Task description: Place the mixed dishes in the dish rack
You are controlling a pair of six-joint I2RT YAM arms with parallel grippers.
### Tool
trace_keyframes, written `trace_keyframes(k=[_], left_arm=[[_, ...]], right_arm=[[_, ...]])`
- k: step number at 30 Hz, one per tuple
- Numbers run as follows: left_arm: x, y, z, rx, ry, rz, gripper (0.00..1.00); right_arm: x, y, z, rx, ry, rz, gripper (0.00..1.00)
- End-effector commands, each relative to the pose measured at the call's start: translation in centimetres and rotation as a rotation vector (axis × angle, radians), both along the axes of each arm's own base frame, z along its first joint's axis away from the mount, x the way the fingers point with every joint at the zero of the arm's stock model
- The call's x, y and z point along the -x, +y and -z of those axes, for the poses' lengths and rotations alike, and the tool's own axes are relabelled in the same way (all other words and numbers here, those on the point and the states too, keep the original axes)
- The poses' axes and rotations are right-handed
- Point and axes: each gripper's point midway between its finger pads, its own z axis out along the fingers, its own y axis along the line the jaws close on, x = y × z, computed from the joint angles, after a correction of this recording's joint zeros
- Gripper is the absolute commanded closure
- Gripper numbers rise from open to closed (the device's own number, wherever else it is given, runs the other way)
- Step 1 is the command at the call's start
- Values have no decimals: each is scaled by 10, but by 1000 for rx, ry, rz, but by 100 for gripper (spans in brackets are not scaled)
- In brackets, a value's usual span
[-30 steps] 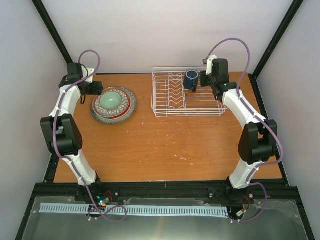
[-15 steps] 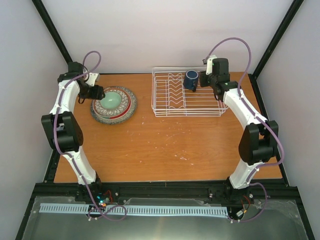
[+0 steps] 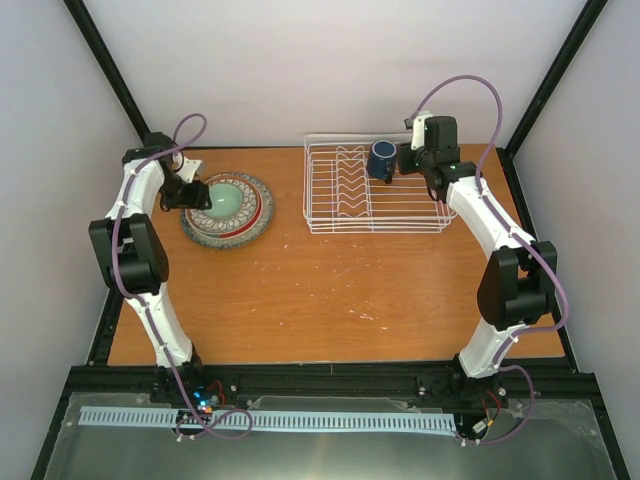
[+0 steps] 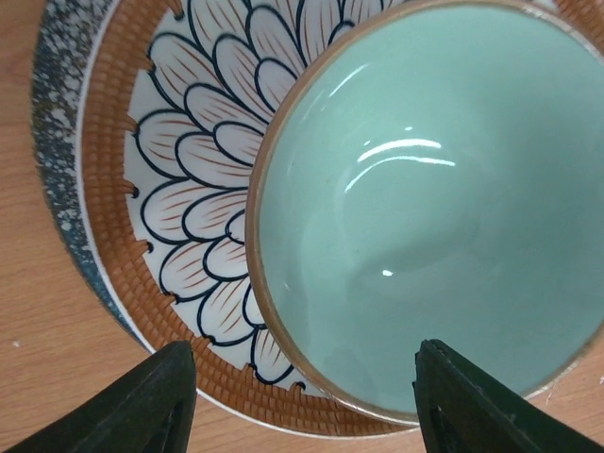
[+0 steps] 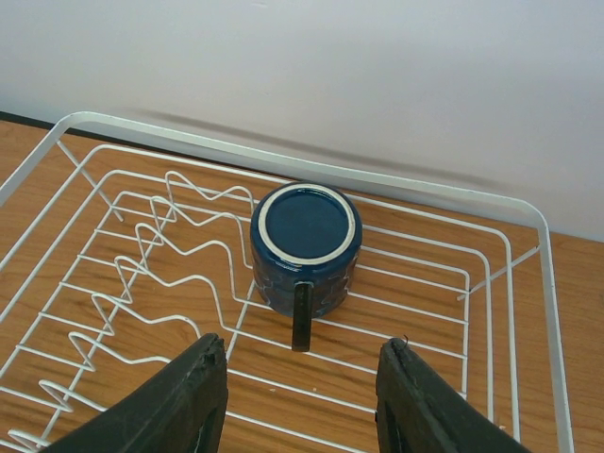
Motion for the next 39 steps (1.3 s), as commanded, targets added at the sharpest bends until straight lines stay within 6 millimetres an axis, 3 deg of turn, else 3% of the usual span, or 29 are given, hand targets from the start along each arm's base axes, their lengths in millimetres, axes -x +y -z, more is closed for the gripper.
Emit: trace_keyframes(k=[1, 13, 20, 28, 30, 35, 39], left_arm=[[-6, 4, -2, -5, 1, 12, 36], [-21, 5, 18, 10, 28, 16, 38], [-25, 2, 28, 39, 47, 22, 58], [-26, -1, 31, 60, 53, 26, 99], [-27, -2, 29, 64, 43, 25, 99], [-35, -5, 1, 67, -59, 39, 99], [-48, -9, -64, 50, -312, 59, 99]], right_arm=[[4, 4, -22, -23, -36, -11, 56], [7, 8, -25, -38, -34, -27, 55], [6, 10, -27, -39, -38, -33, 55], [6, 13, -25, -36, -34, -38, 55], [6, 13, -24, -35, -31, -38, 55], [6, 17, -24, -43, -30, -48, 55], [7, 20, -24, -68, -31, -60, 55]])
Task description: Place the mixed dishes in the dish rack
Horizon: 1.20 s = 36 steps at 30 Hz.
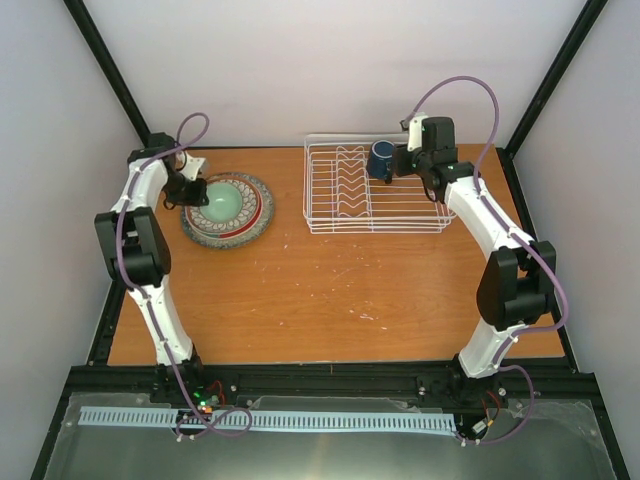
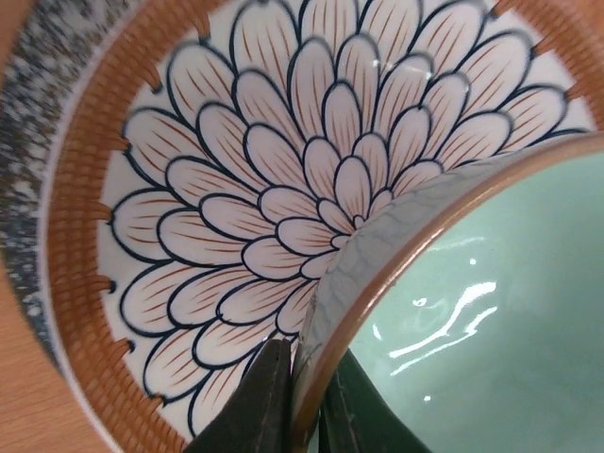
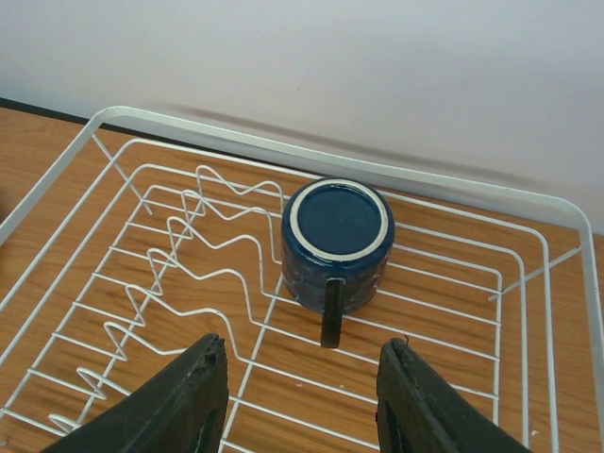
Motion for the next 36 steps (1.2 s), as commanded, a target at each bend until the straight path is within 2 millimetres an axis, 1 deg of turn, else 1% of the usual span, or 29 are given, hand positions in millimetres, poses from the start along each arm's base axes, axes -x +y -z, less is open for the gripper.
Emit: trace_keyframes(k=[1, 2, 3, 5, 6, 8, 10, 11, 12, 13, 14, 15, 16, 17, 18, 21, 23, 24, 25, 26, 28, 30, 32, 36], left_arm=[[-25, -7, -109, 7, -394, 30, 99], [-27, -12, -127, 23, -471, 38, 99], [-27, -22, -147, 64, -552, 67, 100], [-24, -48, -180, 168, -686, 151, 99], [-19, -62, -190, 229, -724, 196, 99], [-12, -98, -203, 346, -762, 293, 99], [-5, -135, -208, 433, -769, 398, 99], [-2, -150, -210, 479, -773, 445, 99], [2, -163, -212, 542, -775, 492, 99], [8, -173, -217, 622, -781, 545, 99], [16, -181, -221, 711, -783, 602, 99], [30, -190, -225, 844, -751, 674, 99], [39, -197, -226, 922, -728, 726, 99], [43, -204, -225, 960, -726, 778, 99], [47, -212, -223, 987, -716, 827, 99], [62, -243, -219, 1074, -636, 978, 99], [74, -264, -218, 1115, -587, 1092, 99], [78, -273, -218, 1124, -571, 1129, 99], [81, -282, -217, 1133, -552, 1161, 99], [85, -291, -216, 1148, -524, 1200, 99], [84, -300, -216, 1159, -500, 1230, 99], [83, -304, -216, 1163, -487, 1258, 99], [83, -307, -217, 1165, -476, 1272, 99], [88, -311, -216, 1174, -459, 1310, 99]], right_arm=[[2, 12, -29, -65, -54, -39, 55], [3, 15, -29, -79, -56, -53, 55], [4, 18, -32, -96, -63, -64, 55], [7, 24, -37, -129, -74, -92, 55], [8, 26, -40, -147, -78, -106, 55], [11, 29, -49, -204, -84, -142, 54], [15, 26, -55, -311, -77, -193, 52], [20, 23, -61, -386, -72, -238, 52], [24, 18, -63, -462, -64, -270, 50], [30, 14, -68, -540, -63, -319, 48], [37, 8, -69, -621, -51, -366, 47], [42, 2, -71, -718, -30, -402, 44], [50, 0, -69, -786, -6, -462, 43], [60, 2, -69, -837, 22, -553, 42], [64, 3, -68, -872, 36, -608, 41], [80, 10, -71, -944, 5, -762, 36], [80, 12, -55, -1049, 74, -807, 33], [74, 15, -45, -1084, 147, -802, 32], [71, 20, -36, -1093, 176, -805, 33], [73, 30, -28, -1093, 196, -819, 35], [83, 48, -22, -1065, 228, -870, 34], [92, 64, -20, -1047, 261, -913, 33], [97, 74, -21, -1047, 277, -934, 31], [109, 91, -27, -1036, 298, -984, 31]])
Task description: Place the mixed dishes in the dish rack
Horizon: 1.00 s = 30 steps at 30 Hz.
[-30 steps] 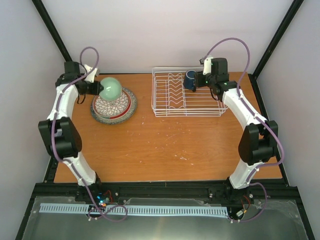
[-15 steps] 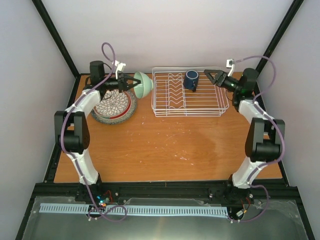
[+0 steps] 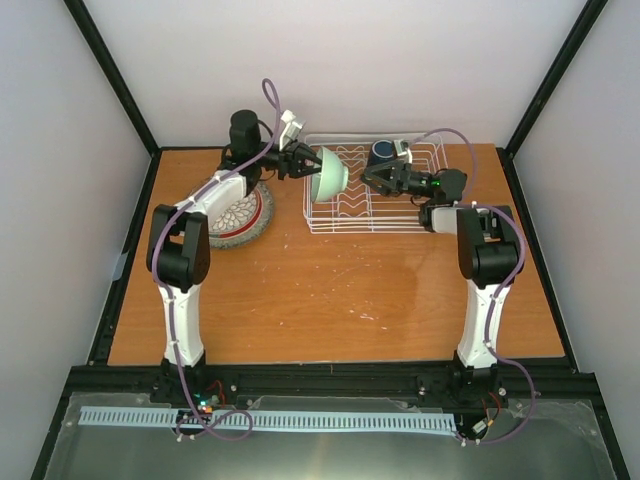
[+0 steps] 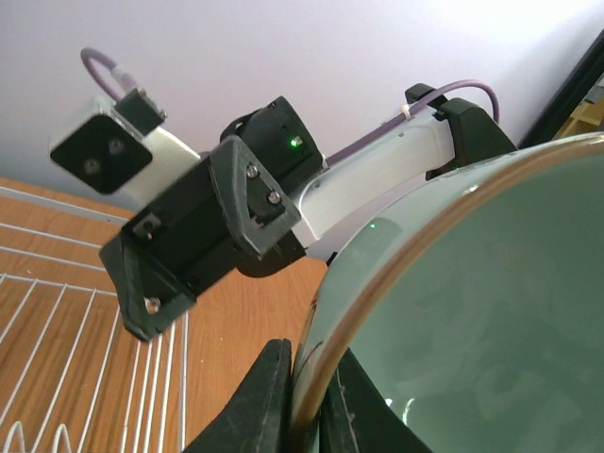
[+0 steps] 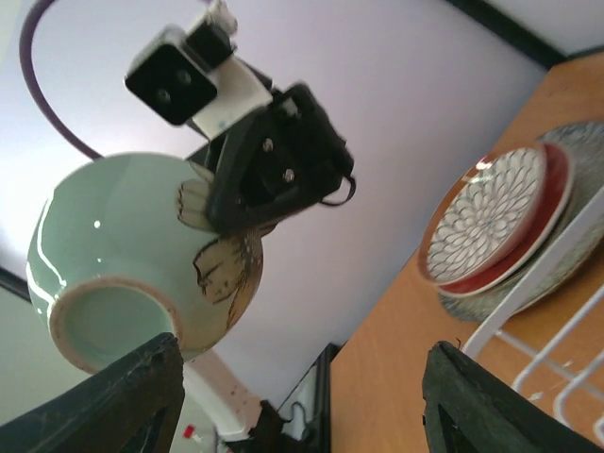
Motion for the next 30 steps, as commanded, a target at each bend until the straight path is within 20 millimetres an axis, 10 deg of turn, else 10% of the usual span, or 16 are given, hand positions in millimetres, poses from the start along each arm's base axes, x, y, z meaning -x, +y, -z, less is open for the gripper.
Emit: trace_keyframes(k=[1, 12, 30], left_arm=[[36, 17, -19, 1, -94, 243, 99], [23, 14, 0, -9, -42, 254, 100], [12, 11, 9, -14, -27, 255, 99]], right_arm=[[32, 14, -34, -3, -179, -77, 31], [57, 38, -64, -8, -193, -162, 26], [71, 61, -58, 1, -130, -241, 27]])
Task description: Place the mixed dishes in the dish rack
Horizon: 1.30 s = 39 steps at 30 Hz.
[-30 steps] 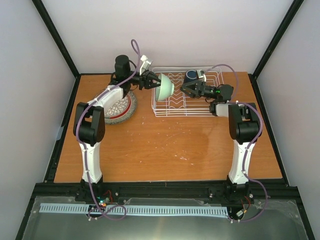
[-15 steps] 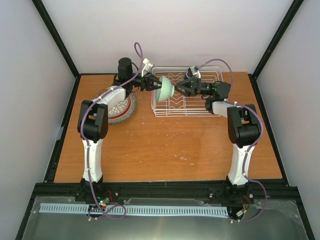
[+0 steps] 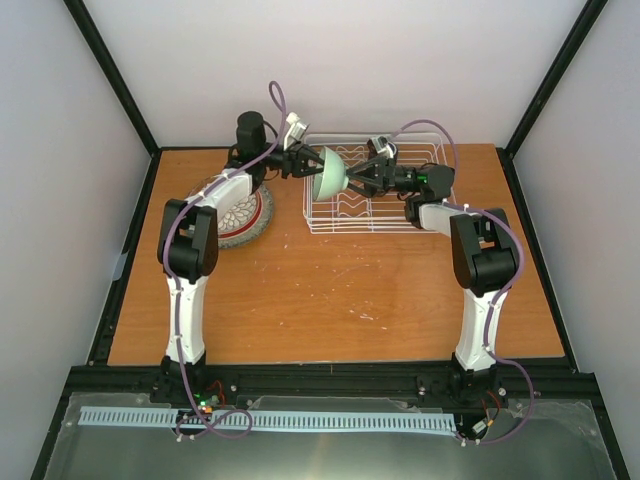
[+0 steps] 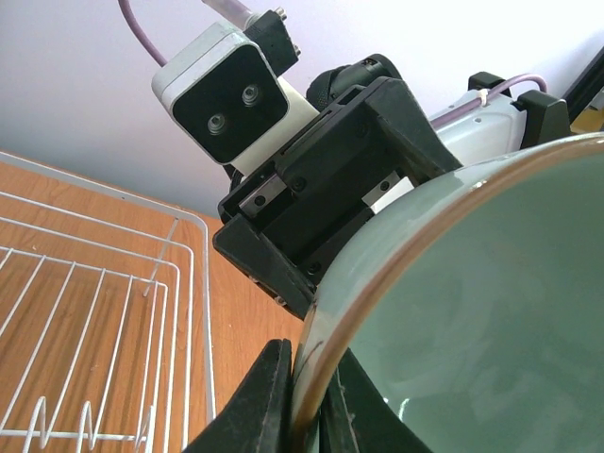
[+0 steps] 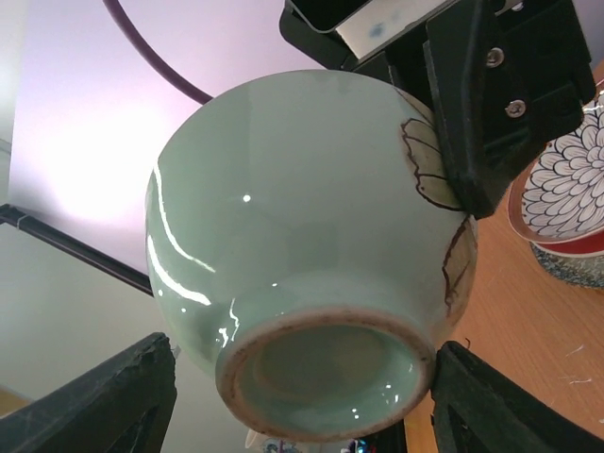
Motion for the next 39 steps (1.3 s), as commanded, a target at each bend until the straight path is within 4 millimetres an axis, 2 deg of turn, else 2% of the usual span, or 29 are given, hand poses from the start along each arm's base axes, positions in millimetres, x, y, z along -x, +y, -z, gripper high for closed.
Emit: trace_keyframes(k=[1, 11, 15, 22, 28, 29, 32, 39], left_arm=[[33, 15, -11, -1, -59, 237, 99], [28, 13, -6, -5, -45, 221, 99], [26, 12, -3, -13, -37, 216, 99], [24, 12, 0, -20, -33, 213, 99], [20, 10, 5, -28, -21, 204, 99], [20, 10, 6, -31, -21, 202, 99], [17, 9, 10, -43, -14, 196, 99], [5, 5, 24, -60, 18, 176, 90]], right_arm=[[25, 8, -21, -39, -192, -42, 27], [30, 15, -24, -41, -190, -64, 34], [32, 16, -25, -41, -189, -67, 41], [29, 17, -25, -46, -182, -65, 66], [29, 16, -26, -48, -180, -61, 95], [29, 17, -26, -49, -178, -60, 97], [26, 16, -24, -55, -169, -50, 97], [13, 3, -17, -66, -137, 8, 97]])
